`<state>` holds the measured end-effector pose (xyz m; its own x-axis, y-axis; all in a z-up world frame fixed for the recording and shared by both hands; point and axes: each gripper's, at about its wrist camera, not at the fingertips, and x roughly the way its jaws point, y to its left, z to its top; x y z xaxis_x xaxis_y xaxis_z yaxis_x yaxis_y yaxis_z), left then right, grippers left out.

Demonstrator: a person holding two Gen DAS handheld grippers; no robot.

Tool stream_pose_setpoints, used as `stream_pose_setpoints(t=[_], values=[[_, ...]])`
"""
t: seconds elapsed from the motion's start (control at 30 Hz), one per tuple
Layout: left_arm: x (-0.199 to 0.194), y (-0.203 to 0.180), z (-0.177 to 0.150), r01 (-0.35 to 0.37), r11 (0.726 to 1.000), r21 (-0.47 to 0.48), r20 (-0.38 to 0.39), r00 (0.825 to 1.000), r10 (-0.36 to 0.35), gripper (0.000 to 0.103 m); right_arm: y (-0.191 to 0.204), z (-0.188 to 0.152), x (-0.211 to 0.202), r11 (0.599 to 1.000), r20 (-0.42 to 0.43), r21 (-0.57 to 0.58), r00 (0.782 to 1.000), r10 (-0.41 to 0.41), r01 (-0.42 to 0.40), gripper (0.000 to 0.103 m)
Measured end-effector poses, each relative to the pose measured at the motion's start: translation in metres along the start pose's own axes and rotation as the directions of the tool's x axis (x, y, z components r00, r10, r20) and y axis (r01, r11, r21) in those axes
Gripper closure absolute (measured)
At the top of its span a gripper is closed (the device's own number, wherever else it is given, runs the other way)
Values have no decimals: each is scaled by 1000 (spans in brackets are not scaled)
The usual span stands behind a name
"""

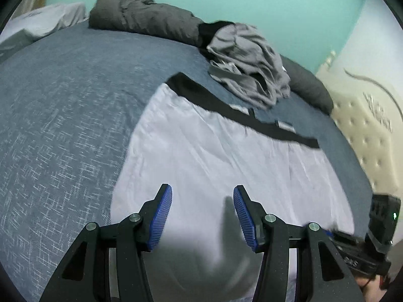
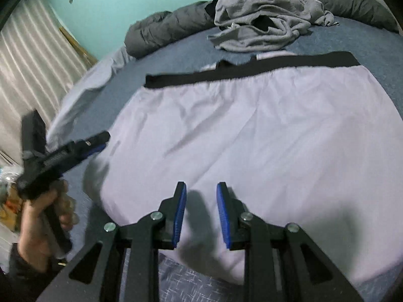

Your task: Fold clothes

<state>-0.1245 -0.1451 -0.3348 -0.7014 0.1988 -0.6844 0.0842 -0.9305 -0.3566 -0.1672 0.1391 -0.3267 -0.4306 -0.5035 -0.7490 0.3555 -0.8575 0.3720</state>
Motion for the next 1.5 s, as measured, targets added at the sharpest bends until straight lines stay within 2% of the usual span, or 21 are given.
stream_pose_setpoints(t=[0.17,0.37,0.47,0.57,0.67,0.83,1.03,1.13,1.2,1.27,1.5], values=[[0,-3,-8,-11,998,55,4,1000,10,48,-1,-10,31,995,-15,-14,995,-100,99,82],[0,3,-13,3,999,52,-5,1000,-3,48,6,-11,52,978,-13,-75,981,-195,194,86],[-5,10,-12,18,999,31,1,1000,-18,48,9,-5,45,977,-14,-62,979,-204,202,86],[-8,18,-11,12,1000,4,6,1000,-12,48,25,-3,21,968,48,-94,972,-230,233,86],[-12,25,-9,20,1000,-23,12,1000,-20,48,35,-12,11,971,55,-94,975,-214,219,89],[-21,34,-8,26,999,-33,20,999,-25,48,31,-31,36,972,-24,-79,974,-225,223,95],[-31,53,-5,40,996,-81,21,999,-38,46,28,-38,46,968,-15,-80,970,-241,239,96],[-37,63,-7,62,990,-123,11,998,-61,44,25,-33,46,971,-48,-82,973,-228,223,96],[-41,69,-10,67,988,-142,3,998,-67,44,24,-28,35,979,-63,-34,977,-203,201,96],[-44,75,-13,73,984,-161,-5,997,-75,44,29,-27,15,977,-3,-30,978,-209,209,96],[-51,91,-30,55,974,-218,-26,998,-62,42,25,-52,35,970,-56,-50,969,-240,238,98]])
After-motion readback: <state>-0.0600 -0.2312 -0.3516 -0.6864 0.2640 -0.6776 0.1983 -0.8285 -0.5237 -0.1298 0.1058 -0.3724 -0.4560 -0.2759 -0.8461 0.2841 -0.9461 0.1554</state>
